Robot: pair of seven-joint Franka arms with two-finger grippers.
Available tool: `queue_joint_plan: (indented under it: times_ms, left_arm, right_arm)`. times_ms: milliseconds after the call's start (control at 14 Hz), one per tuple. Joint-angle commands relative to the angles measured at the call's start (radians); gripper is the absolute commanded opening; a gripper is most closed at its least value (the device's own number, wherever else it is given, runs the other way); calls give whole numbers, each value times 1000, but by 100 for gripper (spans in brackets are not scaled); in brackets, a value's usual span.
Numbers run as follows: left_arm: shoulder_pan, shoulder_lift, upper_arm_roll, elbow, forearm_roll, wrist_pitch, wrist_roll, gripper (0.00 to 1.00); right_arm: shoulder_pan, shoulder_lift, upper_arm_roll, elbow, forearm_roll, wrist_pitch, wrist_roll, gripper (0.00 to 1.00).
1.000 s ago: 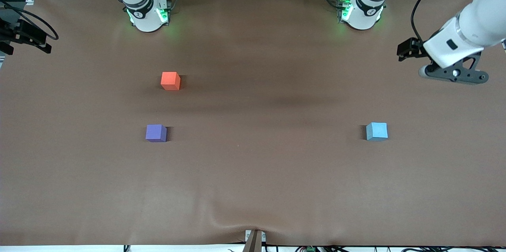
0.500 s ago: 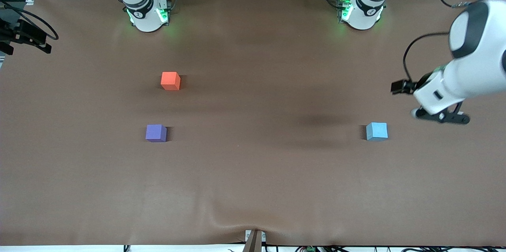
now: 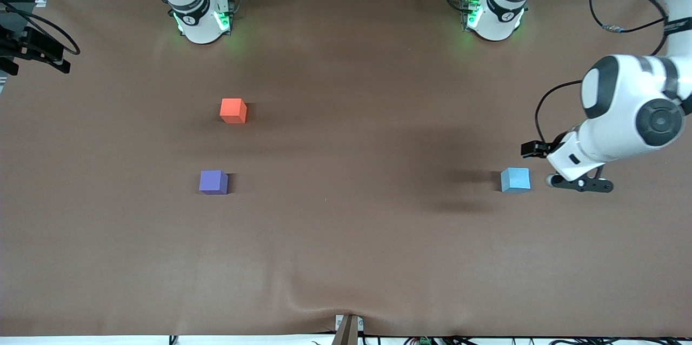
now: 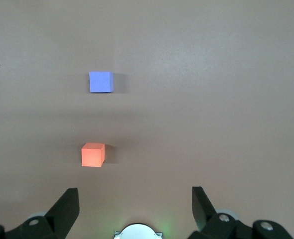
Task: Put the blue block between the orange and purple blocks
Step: 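Lower the left gripper and grasp the light blue cube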
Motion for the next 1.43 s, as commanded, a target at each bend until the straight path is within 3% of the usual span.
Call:
queue_joint_plan:
  times_ms: [0, 571, 1214, 1286, 1357]
  left_arm:
    - [20, -5, -6, -97, 15, 126, -27, 100]
    - [38, 187, -1, -92, 60, 343, -38, 100]
    - [37, 267, -3, -86, 63, 371, -36, 100]
    - [32, 267, -3, -83, 63, 375, -36, 97]
    - [32, 267, -3, -83, 63, 384, -38, 80]
  right_arm:
    - [-19, 13, 9, 27, 4, -17, -19, 100]
    - [-28, 15, 9, 27, 5, -19, -20, 100]
    - [-30, 15, 9, 27, 5, -19, -22, 100]
    - [-28, 15, 9, 27, 5, -19, -22, 100]
    - [-28, 15, 9, 27, 5, -19, -22, 100]
